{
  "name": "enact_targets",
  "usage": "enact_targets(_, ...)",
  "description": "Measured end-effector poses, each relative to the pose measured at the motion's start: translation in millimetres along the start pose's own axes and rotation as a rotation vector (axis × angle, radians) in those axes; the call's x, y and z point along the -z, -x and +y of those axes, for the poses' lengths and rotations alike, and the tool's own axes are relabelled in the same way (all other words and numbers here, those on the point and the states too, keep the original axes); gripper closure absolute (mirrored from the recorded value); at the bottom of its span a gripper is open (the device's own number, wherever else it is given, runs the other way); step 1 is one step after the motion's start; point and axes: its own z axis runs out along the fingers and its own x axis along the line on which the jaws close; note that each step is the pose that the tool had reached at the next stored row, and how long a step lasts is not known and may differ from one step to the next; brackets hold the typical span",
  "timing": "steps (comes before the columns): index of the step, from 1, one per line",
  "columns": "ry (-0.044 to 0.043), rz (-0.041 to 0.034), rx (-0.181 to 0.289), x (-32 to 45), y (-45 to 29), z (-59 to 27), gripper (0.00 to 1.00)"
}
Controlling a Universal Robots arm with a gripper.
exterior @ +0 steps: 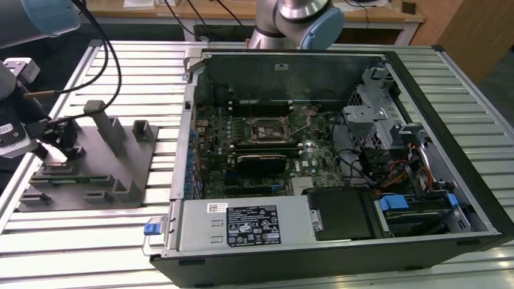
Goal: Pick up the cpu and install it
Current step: 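Pick up the cpu and move it towards the insertion slot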
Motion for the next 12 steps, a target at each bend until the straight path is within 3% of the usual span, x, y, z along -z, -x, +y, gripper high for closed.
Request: enact_targets(12, 0.0, 0.0, 0.0, 29.4, 0.8, 1.2, 0.45)
